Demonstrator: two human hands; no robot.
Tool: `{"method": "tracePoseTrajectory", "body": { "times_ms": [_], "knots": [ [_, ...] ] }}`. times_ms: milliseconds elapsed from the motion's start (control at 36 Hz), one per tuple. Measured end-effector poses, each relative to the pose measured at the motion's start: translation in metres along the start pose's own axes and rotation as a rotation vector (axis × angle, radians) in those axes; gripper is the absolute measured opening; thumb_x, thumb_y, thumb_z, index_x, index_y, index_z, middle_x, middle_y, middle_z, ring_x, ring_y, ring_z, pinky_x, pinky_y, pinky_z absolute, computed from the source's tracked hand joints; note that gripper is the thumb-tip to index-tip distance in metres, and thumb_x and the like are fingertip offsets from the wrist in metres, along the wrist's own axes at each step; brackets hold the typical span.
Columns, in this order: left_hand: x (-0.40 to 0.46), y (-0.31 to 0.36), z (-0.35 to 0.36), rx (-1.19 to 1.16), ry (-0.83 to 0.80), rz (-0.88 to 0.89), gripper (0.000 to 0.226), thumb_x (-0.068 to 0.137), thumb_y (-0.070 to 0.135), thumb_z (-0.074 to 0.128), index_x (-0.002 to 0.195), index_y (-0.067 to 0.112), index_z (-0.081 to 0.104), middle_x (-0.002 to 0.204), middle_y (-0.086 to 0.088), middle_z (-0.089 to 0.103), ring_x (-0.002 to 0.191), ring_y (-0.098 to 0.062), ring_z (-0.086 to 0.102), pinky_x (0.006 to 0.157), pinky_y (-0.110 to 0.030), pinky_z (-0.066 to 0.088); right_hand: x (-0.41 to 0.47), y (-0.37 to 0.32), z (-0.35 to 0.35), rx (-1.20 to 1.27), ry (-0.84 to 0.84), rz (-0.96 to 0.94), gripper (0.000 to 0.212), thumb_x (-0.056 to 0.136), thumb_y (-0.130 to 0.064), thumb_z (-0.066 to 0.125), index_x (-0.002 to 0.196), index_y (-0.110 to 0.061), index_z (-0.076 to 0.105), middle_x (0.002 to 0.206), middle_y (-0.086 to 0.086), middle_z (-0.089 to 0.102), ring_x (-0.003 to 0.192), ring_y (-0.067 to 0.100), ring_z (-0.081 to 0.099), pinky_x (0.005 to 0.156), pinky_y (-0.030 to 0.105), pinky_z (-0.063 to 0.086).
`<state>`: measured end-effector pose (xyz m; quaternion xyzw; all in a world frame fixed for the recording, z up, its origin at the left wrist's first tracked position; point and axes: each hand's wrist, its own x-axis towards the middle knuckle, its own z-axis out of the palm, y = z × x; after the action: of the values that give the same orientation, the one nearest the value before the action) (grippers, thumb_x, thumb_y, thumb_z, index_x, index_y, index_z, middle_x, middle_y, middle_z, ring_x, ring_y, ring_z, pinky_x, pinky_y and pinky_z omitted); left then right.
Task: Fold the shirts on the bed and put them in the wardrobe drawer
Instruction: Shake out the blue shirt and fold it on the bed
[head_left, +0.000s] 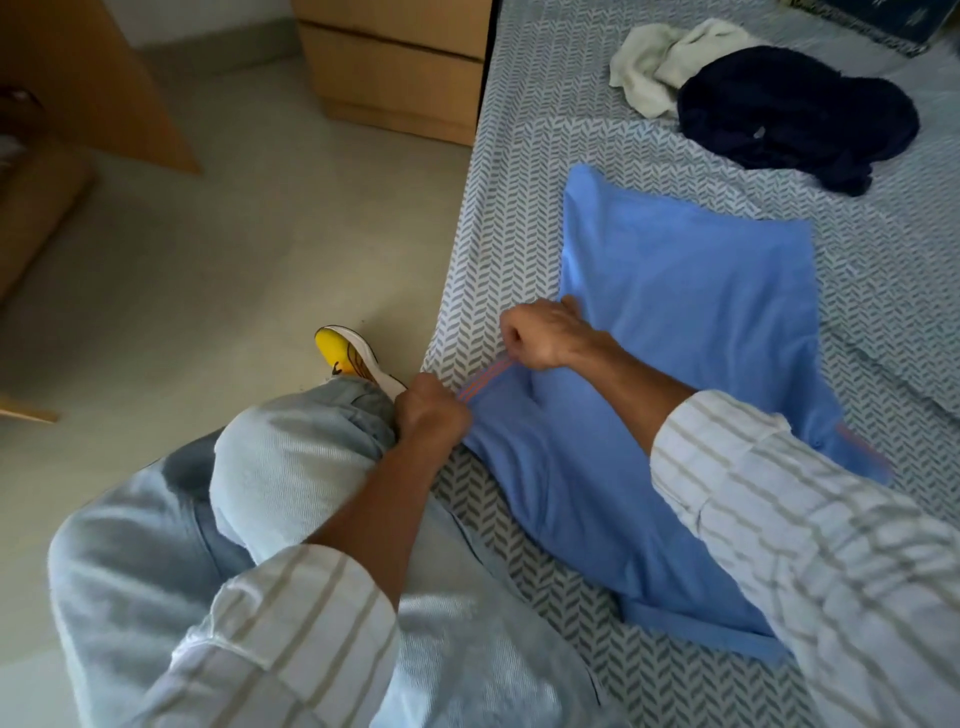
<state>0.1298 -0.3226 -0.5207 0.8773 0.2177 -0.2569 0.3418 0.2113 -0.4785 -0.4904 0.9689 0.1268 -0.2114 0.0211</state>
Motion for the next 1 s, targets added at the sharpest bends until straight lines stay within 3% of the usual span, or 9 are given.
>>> {"method": "tracePoseTrajectory", "body": {
  "times_ms": [83, 167, 306, 389, 500, 583, 667, 806, 1000],
  "knots": [
    [-0.001, 0.001, -0.002, 0.058, 0.014, -0.009, 0.033, 0.091, 0.008, 0.059, 0.123, -0.002, 0.058, 0.127, -0.023, 0.061, 0.121, -0.039, 0.058, 0.092, -0.039, 0.05, 0.004, 0.006, 0.007, 0.264, 0.176, -0.08, 0.006, 0.089, -0.015, 0.062, 0.089, -0.021, 0.065, 0.098, 0.003, 0.072, 0.101, 0.027, 0.064, 0.084, 0.033, 0.043],
    [0.0, 0.002, -0.002, 0.096, 0.031, -0.016, 0.031, 0.091, 0.009, 0.058, 0.12, 0.0, 0.06, 0.124, -0.022, 0.064, 0.117, -0.039, 0.06, 0.088, -0.039, 0.051, 0.008, 0.006, 0.018, 0.315, 0.193, -0.131, 0.005, 0.087, -0.012, 0.064, 0.087, -0.017, 0.063, 0.094, 0.004, 0.07, 0.096, 0.026, 0.062, 0.076, 0.031, 0.038],
    [-0.001, 0.005, -0.002, 0.102, 0.054, -0.028, 0.03, 0.092, 0.01, 0.059, 0.12, 0.001, 0.061, 0.123, -0.02, 0.064, 0.116, -0.037, 0.061, 0.087, -0.037, 0.051, 0.01, 0.006, 0.035, 0.388, 0.304, -0.128, 0.008, 0.082, -0.01, 0.064, 0.083, -0.018, 0.062, 0.088, 0.004, 0.063, 0.087, 0.031, 0.063, 0.077, 0.035, 0.043],
    [-0.001, 0.004, -0.002, 0.112, 0.062, -0.042, 0.031, 0.091, 0.011, 0.06, 0.121, 0.002, 0.06, 0.124, -0.021, 0.064, 0.117, -0.039, 0.06, 0.089, -0.04, 0.051, 0.001, 0.005, 0.037, 0.458, 0.395, -0.066, 0.018, 0.084, -0.027, 0.071, 0.095, -0.015, 0.063, 0.096, 0.009, 0.065, 0.093, 0.034, 0.063, 0.082, 0.039, 0.049],
    [-0.001, 0.007, 0.0, 0.114, 0.063, -0.062, 0.03, 0.092, 0.01, 0.06, 0.121, 0.002, 0.059, 0.126, -0.022, 0.062, 0.118, -0.039, 0.059, 0.091, -0.042, 0.051, -0.008, 0.013, 0.035, 0.334, 0.288, 0.109, 0.05, 0.079, -0.043, 0.076, 0.112, -0.01, 0.058, 0.114, 0.018, 0.064, 0.11, 0.036, 0.059, 0.091, 0.04, 0.048],
    [-0.003, 0.011, 0.002, 0.117, 0.064, -0.065, 0.031, 0.093, 0.011, 0.06, 0.123, 0.003, 0.058, 0.127, -0.021, 0.061, 0.119, -0.039, 0.059, 0.092, -0.042, 0.051, -0.009, 0.019, 0.027, 0.325, 0.17, 0.13, 0.035, 0.085, -0.038, 0.072, 0.11, -0.015, 0.065, 0.113, 0.011, 0.07, 0.115, 0.034, 0.06, 0.094, 0.037, 0.048],
    [-0.005, 0.012, 0.003, 0.099, 0.072, -0.073, 0.033, 0.092, 0.01, 0.06, 0.124, 0.003, 0.057, 0.126, -0.022, 0.061, 0.118, -0.04, 0.059, 0.092, -0.043, 0.051, -0.003, 0.02, 0.021, 0.472, 0.147, 0.115, 0.014, 0.082, -0.023, 0.076, 0.095, -0.02, 0.073, 0.097, 0.0, 0.074, 0.101, 0.022, 0.067, 0.083, 0.028, 0.05],
    [-0.007, 0.011, 0.002, 0.055, 0.075, -0.089, 0.038, 0.09, 0.009, 0.061, 0.127, 0.002, 0.056, 0.127, -0.023, 0.06, 0.119, -0.042, 0.057, 0.093, -0.044, 0.05, 0.011, 0.022, 0.017, 0.781, 0.153, 0.043, 0.018, 0.08, -0.009, 0.081, 0.091, -0.022, 0.075, 0.081, -0.006, 0.068, 0.07, 0.001, 0.059, 0.063, 0.01, 0.043],
    [-0.004, 0.01, 0.002, 0.073, 0.114, -0.099, 0.037, 0.089, 0.008, 0.06, 0.126, 0.002, 0.055, 0.125, -0.024, 0.061, 0.116, -0.043, 0.059, 0.093, -0.046, 0.053, 0.026, 0.02, 0.03, 0.589, 0.197, -0.103, 0.026, 0.074, -0.01, 0.085, 0.098, -0.014, 0.074, 0.092, -0.004, 0.066, 0.079, 0.008, 0.06, 0.075, 0.018, 0.047]
  ]
}}
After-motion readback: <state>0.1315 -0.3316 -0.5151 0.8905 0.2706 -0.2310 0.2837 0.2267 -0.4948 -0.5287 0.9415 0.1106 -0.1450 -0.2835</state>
